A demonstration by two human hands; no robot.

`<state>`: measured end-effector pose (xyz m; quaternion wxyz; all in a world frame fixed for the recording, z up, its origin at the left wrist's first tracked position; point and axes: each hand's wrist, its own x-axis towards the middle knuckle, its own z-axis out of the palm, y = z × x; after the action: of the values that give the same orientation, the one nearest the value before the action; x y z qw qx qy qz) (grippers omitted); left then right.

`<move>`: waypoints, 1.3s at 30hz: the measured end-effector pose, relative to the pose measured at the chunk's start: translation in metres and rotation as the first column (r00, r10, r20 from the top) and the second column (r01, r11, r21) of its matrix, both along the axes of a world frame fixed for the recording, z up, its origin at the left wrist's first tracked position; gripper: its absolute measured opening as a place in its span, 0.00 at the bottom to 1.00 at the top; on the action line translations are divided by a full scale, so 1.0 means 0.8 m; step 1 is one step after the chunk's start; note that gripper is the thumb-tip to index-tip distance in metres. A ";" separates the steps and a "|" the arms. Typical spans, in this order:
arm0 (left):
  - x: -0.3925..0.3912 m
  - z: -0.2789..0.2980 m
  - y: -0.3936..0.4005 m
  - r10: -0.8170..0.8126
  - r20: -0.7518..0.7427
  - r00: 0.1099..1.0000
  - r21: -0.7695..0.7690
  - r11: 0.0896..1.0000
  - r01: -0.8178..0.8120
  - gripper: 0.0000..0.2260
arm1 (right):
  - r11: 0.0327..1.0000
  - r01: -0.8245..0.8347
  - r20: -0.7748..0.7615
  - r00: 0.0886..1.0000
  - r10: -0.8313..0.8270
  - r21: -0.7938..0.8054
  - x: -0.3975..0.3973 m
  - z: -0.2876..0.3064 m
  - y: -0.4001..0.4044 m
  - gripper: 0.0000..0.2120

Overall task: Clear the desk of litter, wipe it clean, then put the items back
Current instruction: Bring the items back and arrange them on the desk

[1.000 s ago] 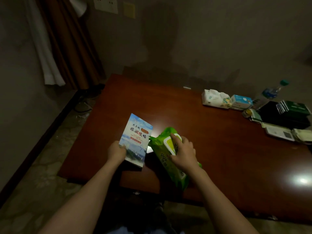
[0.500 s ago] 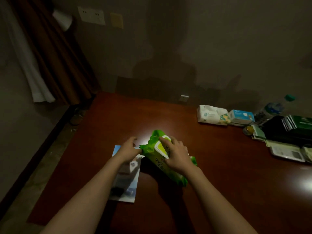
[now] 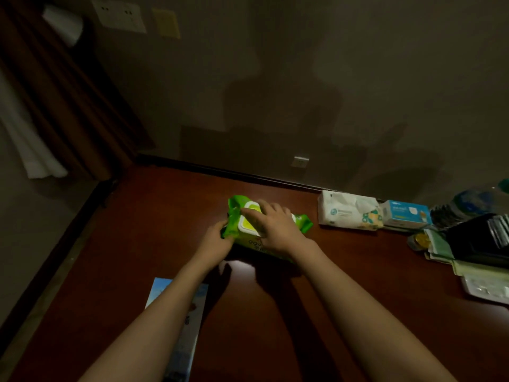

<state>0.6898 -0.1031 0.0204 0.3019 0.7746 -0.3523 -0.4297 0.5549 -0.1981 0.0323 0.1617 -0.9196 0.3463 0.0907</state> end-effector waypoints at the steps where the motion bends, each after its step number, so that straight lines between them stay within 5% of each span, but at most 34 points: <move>1: -0.003 -0.002 -0.005 0.017 -0.027 0.999 0.001 1.000 -0.017 0.17 | 1.000 -0.001 -0.001 1.000 0.001 -0.001 -0.002 -0.006 -0.005 0.32; 4: -0.009 -0.014 -0.017 0.132 -0.023 0.991 0.012 0.991 -0.132 0.18 | 0.990 0.138 0.035 0.990 -0.138 0.000 -0.021 -0.020 -0.003 0.36; 6: -0.011 -0.022 -0.025 0.147 0.015 0.989 0.035 0.988 -0.148 0.29 | 0.923 0.385 0.088 0.918 -0.386 0.026 -0.042 -0.031 0.010 0.40; 8: -0.015 -0.029 -0.033 0.121 0.006 0.993 0.064 0.991 -0.121 0.32 | 0.745 0.637 0.106 0.742 -0.663 0.197 -0.063 -0.043 0.028 0.46; 10: -0.020 -0.032 -0.044 0.134 -0.043 0.990 0.071 0.989 -0.130 0.23 | 0.577 0.689 0.112 0.595 -0.796 0.439 -0.074 -0.056 0.039 0.47; 12: -0.019 -0.038 -0.053 0.158 -0.044 0.986 0.065 0.986 -0.155 0.21 | 0.552 0.647 0.129 0.581 -0.804 0.526 -0.075 -0.061 0.036 0.42; 31: -0.045 -0.052 -0.150 0.169 -0.105 0.980 -0.042 0.984 -0.174 0.22 | 0.671 0.607 0.153 0.683 -0.715 0.426 -0.097 -0.042 -0.099 0.31; 35: -0.045 -0.046 -0.135 0.060 0.137 0.989 -0.010 0.998 -0.059 0.23 | 0.674 0.602 0.214 0.657 -0.723 0.428 -0.105 -0.034 -0.082 0.23; 39: -0.061 -0.023 -0.102 -0.048 0.445 0.894 0.024 0.999 0.041 0.22 | 0.639 0.641 0.241 0.601 -0.762 0.424 -0.123 -0.014 -0.042 0.19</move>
<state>0.6409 -0.1850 0.0019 0.1979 0.8463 -0.4264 -0.2505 0.4565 -0.2317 0.0214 0.3859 -0.6680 0.6249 -0.1202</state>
